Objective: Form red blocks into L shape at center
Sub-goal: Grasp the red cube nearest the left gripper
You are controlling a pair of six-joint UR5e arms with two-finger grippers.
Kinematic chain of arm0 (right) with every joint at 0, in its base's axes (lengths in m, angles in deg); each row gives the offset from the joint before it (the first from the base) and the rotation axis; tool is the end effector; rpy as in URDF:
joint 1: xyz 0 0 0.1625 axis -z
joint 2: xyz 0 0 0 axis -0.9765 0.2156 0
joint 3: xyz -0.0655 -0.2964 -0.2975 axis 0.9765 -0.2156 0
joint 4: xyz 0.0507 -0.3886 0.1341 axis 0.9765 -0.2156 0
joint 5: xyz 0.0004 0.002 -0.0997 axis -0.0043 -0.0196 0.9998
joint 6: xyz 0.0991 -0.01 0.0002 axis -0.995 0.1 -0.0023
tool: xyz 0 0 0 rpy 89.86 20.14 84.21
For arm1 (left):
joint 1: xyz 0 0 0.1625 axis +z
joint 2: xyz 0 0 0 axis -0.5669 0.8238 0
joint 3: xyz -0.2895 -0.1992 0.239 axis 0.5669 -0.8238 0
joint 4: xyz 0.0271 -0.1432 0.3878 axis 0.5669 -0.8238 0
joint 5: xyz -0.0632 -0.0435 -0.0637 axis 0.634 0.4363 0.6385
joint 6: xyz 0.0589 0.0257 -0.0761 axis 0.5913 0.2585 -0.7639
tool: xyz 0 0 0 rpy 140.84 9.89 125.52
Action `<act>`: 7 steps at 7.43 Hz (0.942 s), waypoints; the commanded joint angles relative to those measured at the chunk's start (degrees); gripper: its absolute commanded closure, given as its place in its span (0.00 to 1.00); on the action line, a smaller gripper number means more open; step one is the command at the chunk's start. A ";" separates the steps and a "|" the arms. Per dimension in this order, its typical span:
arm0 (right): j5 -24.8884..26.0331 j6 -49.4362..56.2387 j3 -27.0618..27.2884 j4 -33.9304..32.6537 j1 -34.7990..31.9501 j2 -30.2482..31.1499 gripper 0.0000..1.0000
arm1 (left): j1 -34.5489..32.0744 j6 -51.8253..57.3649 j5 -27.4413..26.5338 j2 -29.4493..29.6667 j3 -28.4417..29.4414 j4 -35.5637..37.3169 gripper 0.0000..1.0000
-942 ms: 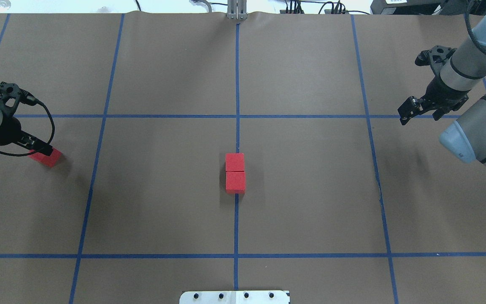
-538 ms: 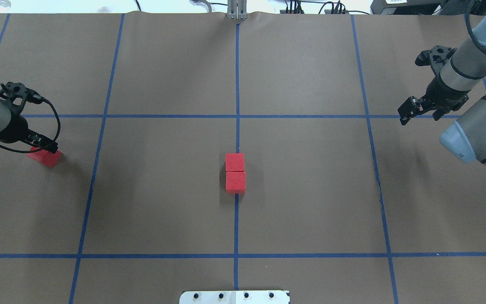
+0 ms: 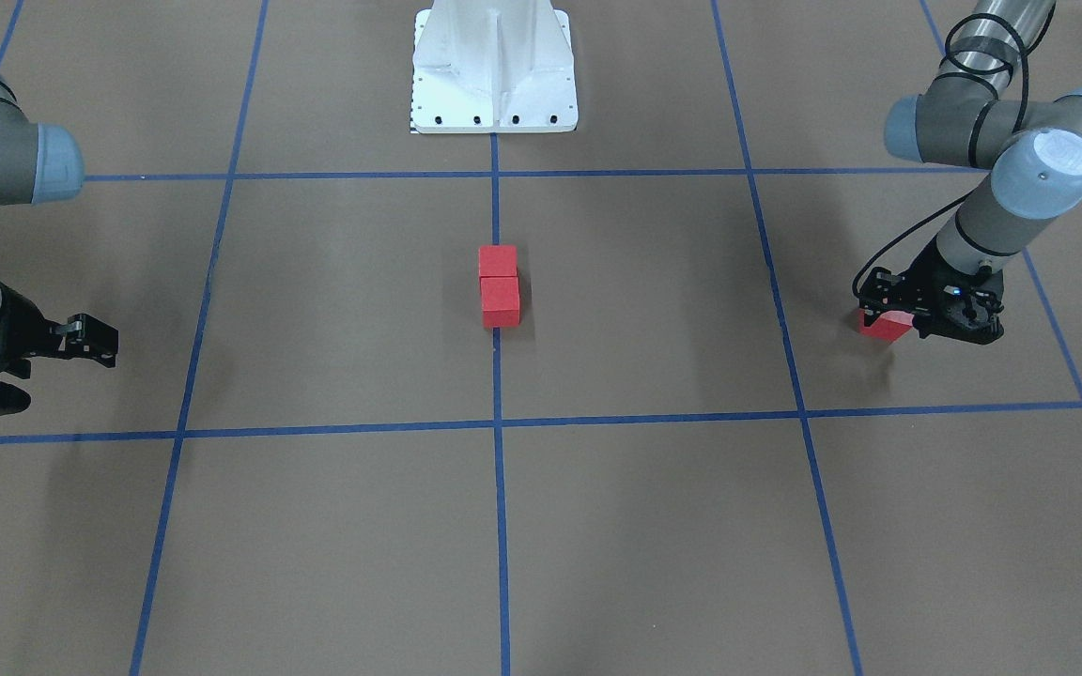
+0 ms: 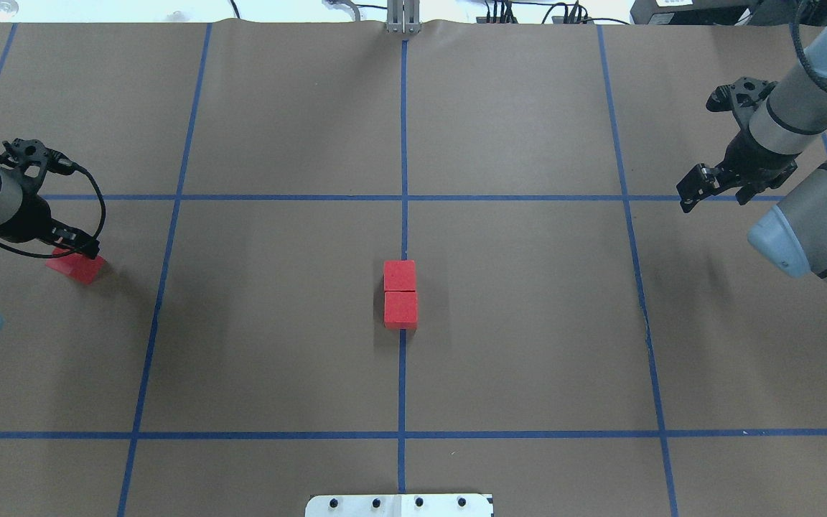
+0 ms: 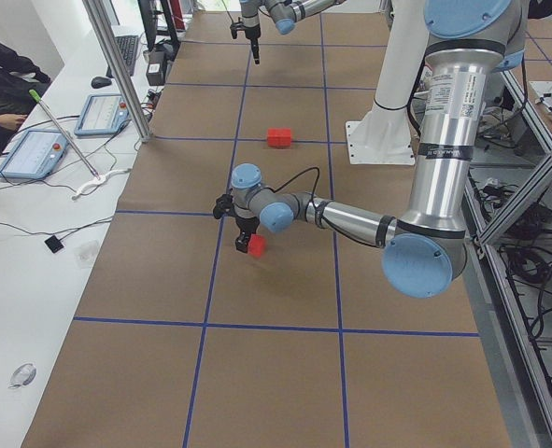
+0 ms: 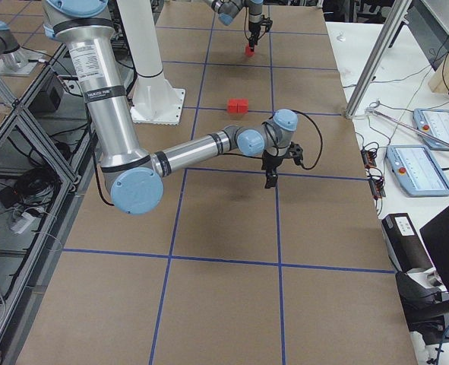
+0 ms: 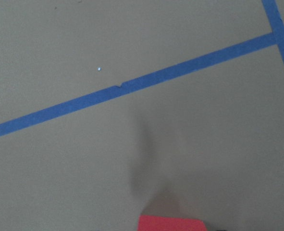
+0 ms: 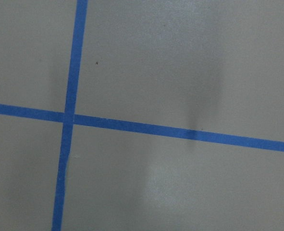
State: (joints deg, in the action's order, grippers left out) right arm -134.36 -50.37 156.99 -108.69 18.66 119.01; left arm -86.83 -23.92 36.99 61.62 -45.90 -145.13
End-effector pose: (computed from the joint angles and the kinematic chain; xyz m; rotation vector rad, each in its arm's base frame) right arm -0.2517 -0.5570 0.4902 -0.0285 -0.7351 -0.1509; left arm 0.2772 -0.4953 0.5428 0.1778 0.7384 0.2623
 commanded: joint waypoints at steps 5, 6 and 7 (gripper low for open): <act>0.03 0.00 -0.28 0.00 0.09 -0.14 0.00 | 0.18 -1.27 0.09 0.05 0.67 0.00 0.16; 0.03 0.00 -0.36 0.00 0.09 -0.15 0.00 | 0.09 -1.45 0.61 0.05 0.85 0.00 0.17; 0.03 0.00 -0.28 0.00 0.09 -0.15 0.00 | 0.09 -1.54 2.01 -0.04 1.03 0.00 0.17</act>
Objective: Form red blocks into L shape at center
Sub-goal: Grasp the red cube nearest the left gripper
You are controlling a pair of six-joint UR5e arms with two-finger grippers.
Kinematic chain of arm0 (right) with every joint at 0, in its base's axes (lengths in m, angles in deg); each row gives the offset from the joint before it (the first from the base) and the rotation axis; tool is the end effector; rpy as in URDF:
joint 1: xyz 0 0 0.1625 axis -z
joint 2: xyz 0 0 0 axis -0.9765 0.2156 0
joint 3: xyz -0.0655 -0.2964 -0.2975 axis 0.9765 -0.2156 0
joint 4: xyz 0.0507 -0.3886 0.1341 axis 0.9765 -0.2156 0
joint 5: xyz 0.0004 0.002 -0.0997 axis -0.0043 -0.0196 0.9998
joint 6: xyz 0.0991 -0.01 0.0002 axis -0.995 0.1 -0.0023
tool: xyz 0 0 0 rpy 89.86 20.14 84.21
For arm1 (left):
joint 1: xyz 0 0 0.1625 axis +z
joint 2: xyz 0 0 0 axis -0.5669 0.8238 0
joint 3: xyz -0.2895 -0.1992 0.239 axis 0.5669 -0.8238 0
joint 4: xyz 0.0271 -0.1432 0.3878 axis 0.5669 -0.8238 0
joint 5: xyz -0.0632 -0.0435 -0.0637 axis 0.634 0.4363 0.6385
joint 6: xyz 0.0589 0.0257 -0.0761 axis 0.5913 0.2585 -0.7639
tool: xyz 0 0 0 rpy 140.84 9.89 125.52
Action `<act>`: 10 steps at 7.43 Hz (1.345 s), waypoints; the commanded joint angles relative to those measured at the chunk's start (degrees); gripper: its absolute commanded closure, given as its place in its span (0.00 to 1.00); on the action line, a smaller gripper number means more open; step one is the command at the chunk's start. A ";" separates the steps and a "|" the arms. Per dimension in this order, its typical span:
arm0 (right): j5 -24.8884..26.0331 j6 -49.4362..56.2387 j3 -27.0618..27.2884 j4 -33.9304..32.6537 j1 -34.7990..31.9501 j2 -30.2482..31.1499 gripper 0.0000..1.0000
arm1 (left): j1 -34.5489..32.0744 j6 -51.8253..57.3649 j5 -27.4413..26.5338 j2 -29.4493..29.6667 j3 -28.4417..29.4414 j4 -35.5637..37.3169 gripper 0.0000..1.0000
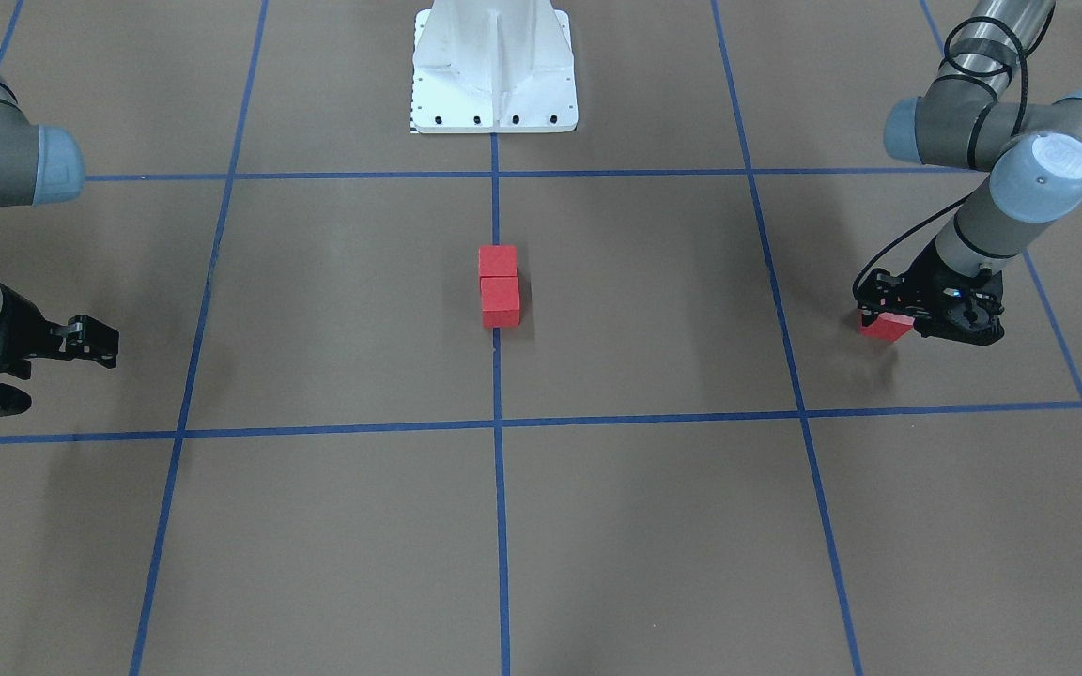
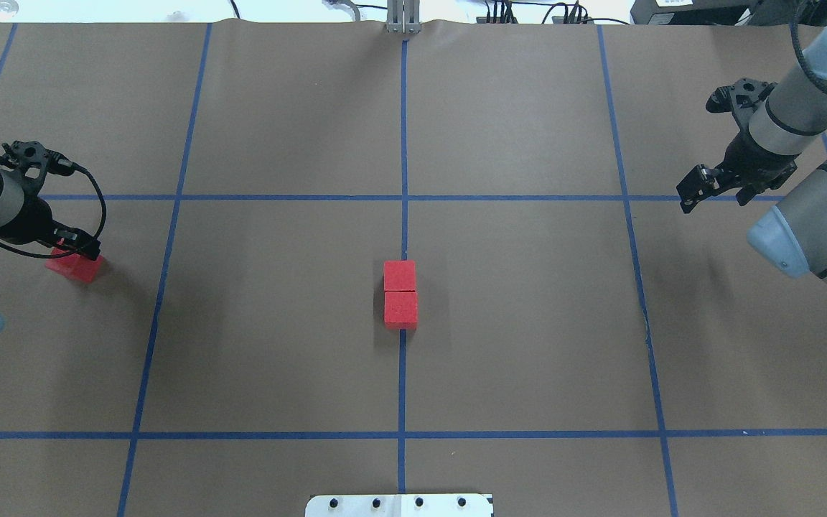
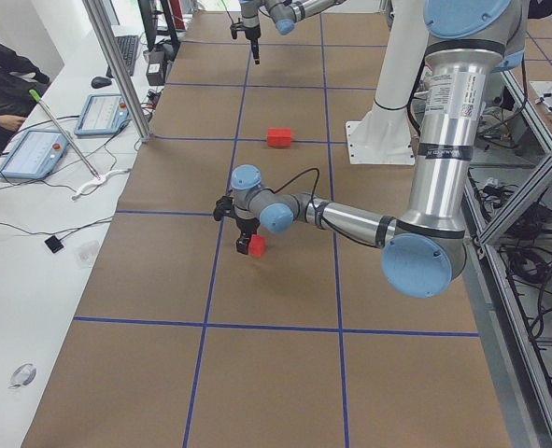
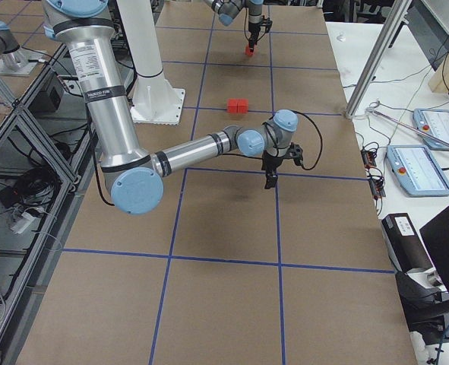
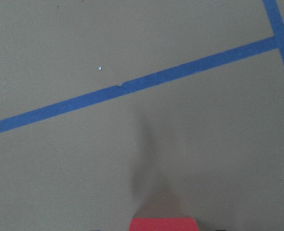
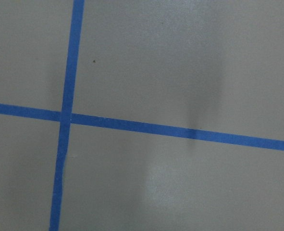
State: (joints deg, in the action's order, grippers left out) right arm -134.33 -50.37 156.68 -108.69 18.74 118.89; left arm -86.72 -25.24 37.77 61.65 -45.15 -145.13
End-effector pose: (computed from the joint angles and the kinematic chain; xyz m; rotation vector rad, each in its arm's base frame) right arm -0.2530 -0.5577 0.4916 -0.0316 -0.7331 -0.1511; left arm 0.2793 -0.4944 0.5487 0.1499 0.7441 0.2427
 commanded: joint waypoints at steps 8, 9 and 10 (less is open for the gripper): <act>-0.08 -0.09 0.12 0.00 0.01 -0.02 0.00 | 0.07 -1.98 4.06 -0.17 0.19 0.79 1.00; -0.08 -0.09 0.12 0.00 0.01 -0.02 0.00 | 0.07 -2.16 6.32 0.27 -0.50 2.01 1.00; -0.08 0.00 0.12 0.00 0.01 -0.02 0.00 | -0.28 -4.86 10.26 2.71 -1.38 6.72 1.00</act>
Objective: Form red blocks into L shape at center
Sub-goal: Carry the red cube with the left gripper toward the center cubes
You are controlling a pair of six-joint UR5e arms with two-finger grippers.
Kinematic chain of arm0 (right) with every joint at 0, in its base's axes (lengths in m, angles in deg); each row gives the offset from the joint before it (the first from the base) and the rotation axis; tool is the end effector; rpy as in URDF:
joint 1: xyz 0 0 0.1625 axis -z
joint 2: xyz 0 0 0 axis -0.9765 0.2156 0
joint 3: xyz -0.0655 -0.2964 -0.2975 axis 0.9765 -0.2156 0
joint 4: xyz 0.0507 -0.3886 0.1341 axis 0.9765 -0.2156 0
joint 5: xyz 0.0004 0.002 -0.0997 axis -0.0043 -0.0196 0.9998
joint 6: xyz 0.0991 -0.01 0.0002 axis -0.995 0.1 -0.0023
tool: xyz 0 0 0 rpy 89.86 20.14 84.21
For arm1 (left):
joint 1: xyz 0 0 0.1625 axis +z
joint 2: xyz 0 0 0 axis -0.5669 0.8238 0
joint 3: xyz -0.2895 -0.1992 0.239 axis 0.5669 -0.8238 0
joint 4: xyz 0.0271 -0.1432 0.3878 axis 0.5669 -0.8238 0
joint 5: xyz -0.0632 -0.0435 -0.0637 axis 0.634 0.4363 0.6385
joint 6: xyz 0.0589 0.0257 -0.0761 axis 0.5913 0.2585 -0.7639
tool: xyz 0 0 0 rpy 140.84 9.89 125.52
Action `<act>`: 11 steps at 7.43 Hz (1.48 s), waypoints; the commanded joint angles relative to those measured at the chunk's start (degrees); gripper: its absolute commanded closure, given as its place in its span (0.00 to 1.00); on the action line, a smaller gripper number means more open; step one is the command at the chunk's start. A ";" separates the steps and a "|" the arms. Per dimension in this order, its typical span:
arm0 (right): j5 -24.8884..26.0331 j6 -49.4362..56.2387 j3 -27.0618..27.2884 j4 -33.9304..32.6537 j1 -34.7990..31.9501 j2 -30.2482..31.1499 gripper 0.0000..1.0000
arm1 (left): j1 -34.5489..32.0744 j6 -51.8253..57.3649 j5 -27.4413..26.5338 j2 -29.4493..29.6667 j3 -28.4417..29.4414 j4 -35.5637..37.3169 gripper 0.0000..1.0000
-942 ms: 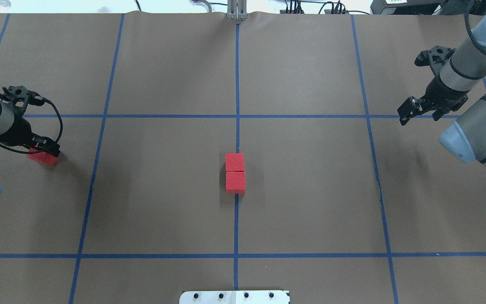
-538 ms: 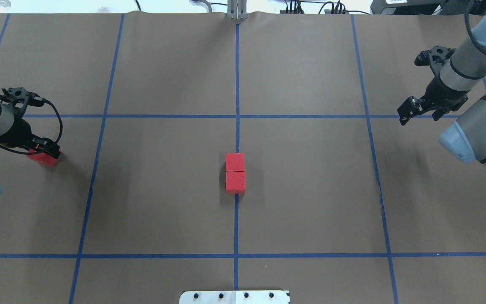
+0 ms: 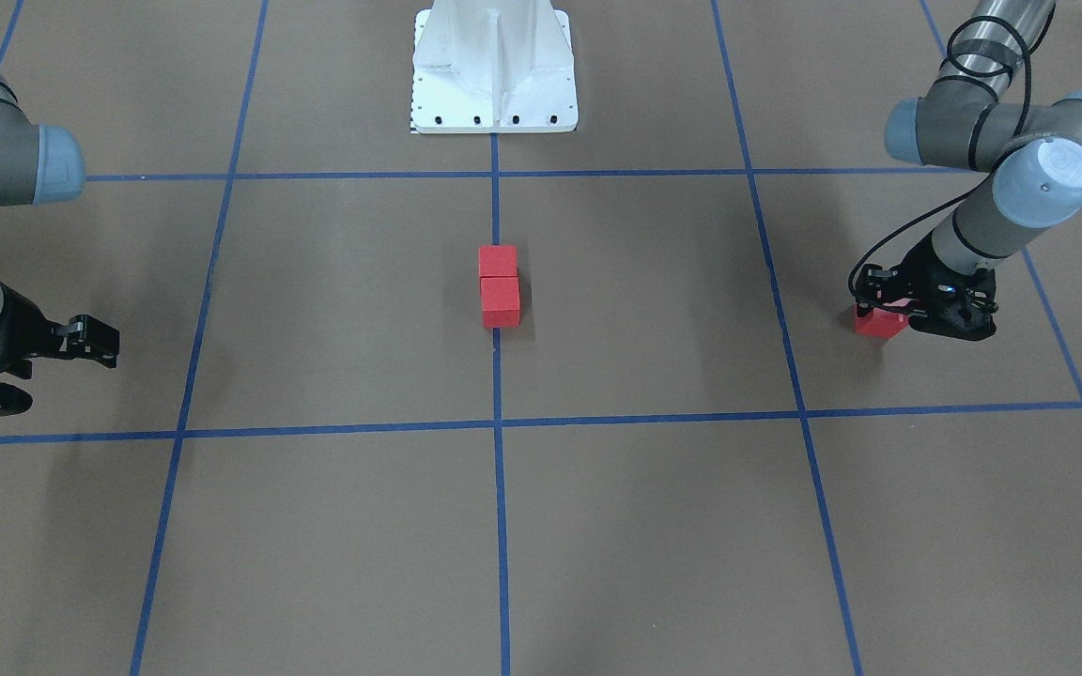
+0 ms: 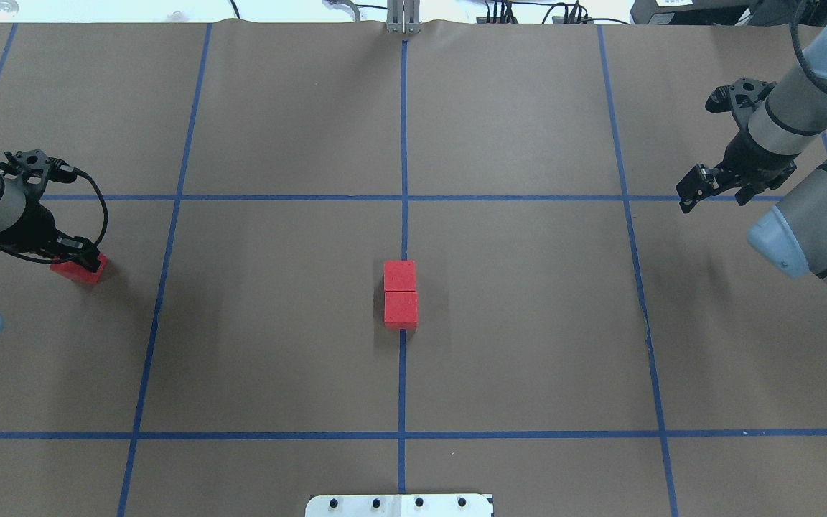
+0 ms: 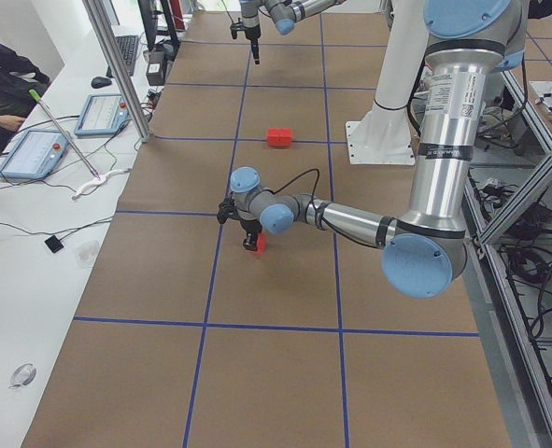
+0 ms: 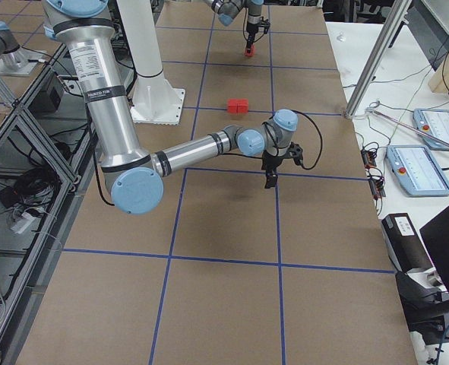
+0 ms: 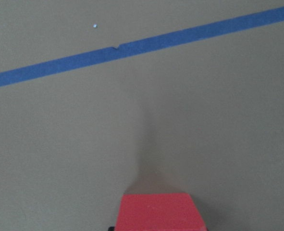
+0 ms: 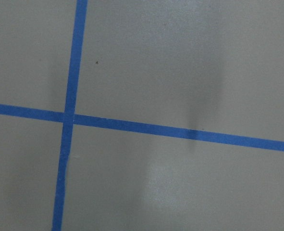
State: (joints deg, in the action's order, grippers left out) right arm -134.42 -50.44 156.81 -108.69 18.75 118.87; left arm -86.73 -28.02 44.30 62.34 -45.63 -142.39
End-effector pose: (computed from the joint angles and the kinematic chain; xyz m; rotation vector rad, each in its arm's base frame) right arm -0.2532 -0.5575 0.4902 -0.0307 -0.7356 -0.1512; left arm 0.2867 -0.4887 0.5384 0.0384 0.8180 0.2192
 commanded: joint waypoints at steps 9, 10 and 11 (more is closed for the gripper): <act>0.09 -0.02 0.08 0.00 -0.09 0.17 0.00 | 18.85 -72.12 -12.83 27.34 -7.68 21.32 1.00; 0.09 -0.02 0.08 0.00 -0.09 0.17 0.00 | 19.06 -76.85 -13.98 29.45 -6.98 23.16 1.00; 0.09 -0.02 0.08 0.00 -0.09 0.17 0.00 | 18.98 -80.56 -13.99 30.60 -5.41 24.40 1.00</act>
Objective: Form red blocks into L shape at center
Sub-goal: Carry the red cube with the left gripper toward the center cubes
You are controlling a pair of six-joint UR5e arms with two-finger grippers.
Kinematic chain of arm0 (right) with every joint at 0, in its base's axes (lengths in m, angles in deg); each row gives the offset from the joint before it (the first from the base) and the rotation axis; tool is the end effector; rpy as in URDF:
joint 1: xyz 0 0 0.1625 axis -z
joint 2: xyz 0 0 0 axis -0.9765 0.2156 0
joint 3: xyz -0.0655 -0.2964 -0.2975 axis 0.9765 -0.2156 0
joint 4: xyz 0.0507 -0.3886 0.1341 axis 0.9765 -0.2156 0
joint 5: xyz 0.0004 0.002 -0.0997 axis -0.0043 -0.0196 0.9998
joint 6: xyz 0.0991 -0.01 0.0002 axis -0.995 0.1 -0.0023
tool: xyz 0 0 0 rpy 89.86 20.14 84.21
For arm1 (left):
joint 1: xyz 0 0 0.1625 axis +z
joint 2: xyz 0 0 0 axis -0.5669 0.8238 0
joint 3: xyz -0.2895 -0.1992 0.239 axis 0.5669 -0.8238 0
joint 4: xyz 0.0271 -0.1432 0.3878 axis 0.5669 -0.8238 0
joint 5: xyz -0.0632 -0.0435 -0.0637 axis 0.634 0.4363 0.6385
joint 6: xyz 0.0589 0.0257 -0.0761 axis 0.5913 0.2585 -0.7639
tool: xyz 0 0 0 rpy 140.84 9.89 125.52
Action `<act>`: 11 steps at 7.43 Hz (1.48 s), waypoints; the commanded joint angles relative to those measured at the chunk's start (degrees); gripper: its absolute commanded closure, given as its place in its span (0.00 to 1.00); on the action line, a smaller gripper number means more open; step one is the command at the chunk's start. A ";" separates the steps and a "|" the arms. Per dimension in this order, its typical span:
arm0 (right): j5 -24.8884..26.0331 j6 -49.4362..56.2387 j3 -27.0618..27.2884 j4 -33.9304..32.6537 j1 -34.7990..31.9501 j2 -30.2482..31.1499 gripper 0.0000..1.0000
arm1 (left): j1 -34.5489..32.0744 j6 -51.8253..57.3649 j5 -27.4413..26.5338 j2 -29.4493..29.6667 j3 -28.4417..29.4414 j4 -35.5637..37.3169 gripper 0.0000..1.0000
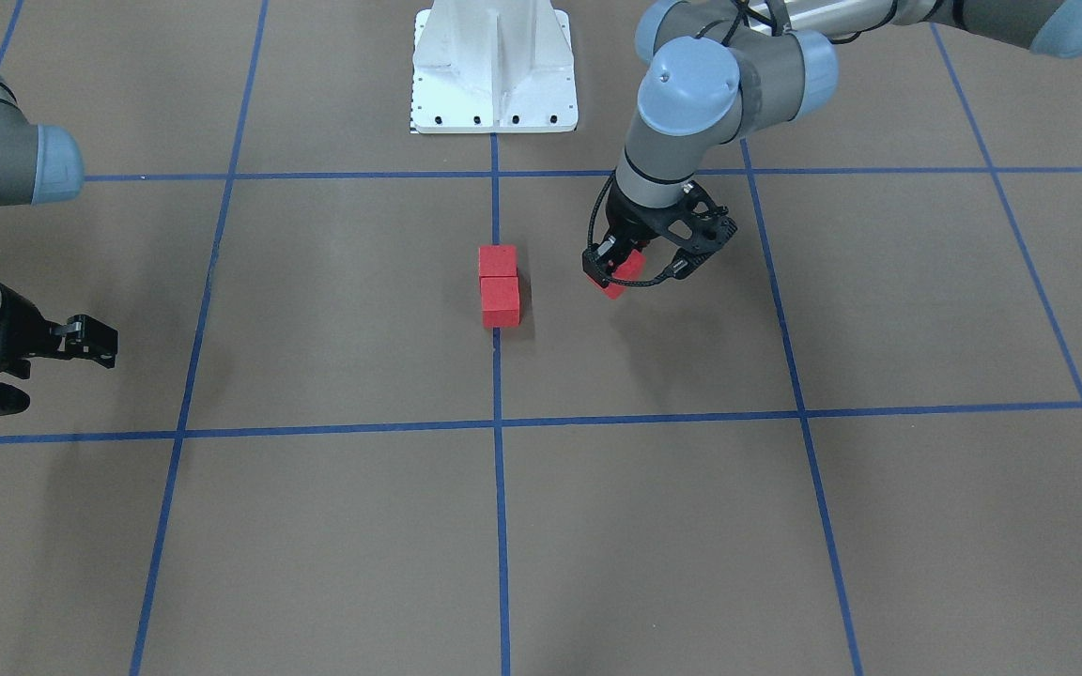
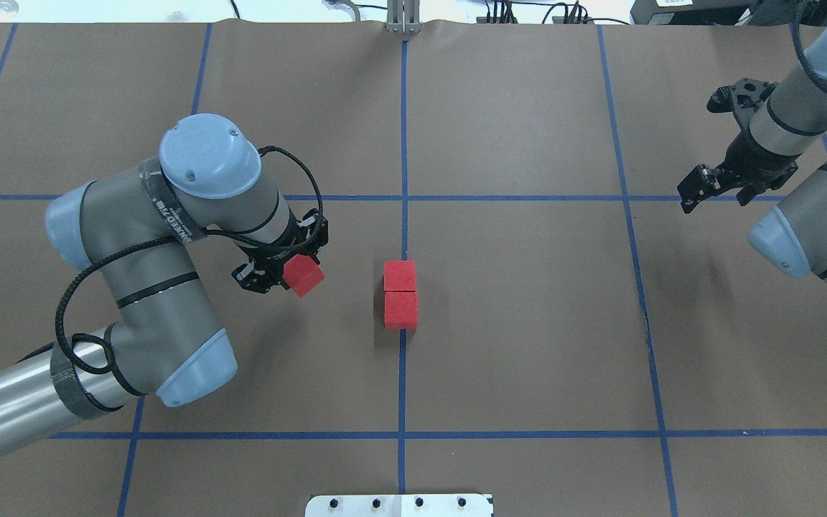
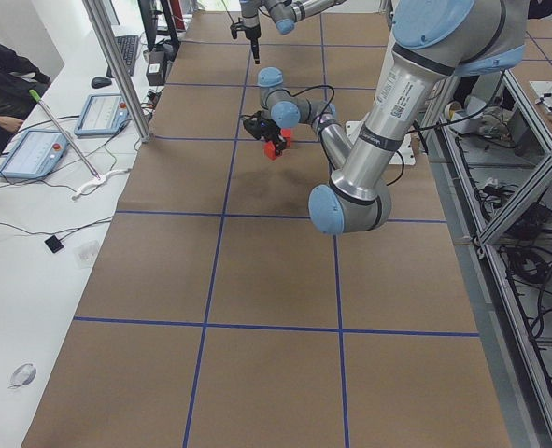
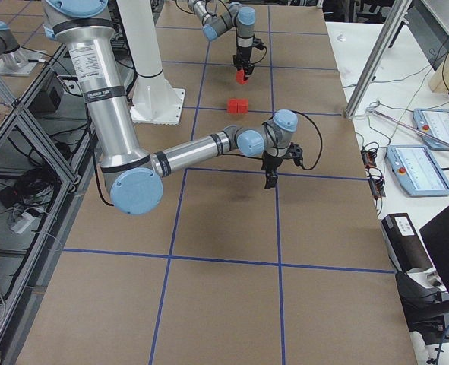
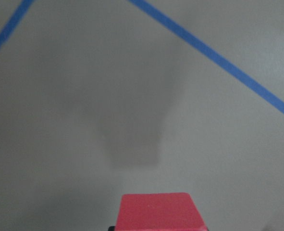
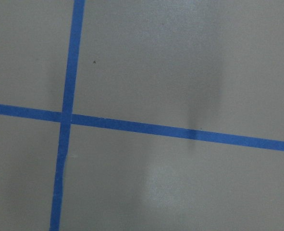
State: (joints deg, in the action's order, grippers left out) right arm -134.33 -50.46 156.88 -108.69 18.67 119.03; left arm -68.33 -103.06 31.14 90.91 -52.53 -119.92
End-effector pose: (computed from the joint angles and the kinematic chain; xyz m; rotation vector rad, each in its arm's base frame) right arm -0.2518 -0.5571 0.4914 -0.0308 -0.7336 -0.1487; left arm 0.4951 -0.4429 0.2305 -0.3149 0.8112 -0.7222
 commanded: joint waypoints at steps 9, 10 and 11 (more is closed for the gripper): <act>-0.17 -2.46 0.45 0.00 -0.01 0.02 0.00 | 1.90 -24.14 -0.83 6.71 10.29 -2.10 1.00; -0.18 -2.46 0.62 0.00 -0.01 0.02 0.00 | 1.63 -27.14 -0.83 6.71 10.47 -2.01 1.00; -0.18 -2.55 0.89 0.00 -0.01 0.19 0.00 | 1.37 -31.78 -0.83 6.79 11.25 -2.10 1.00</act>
State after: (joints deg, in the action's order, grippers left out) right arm -134.49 -52.86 157.49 -108.69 18.66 119.09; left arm -66.61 -129.53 30.33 97.63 -42.05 -121.92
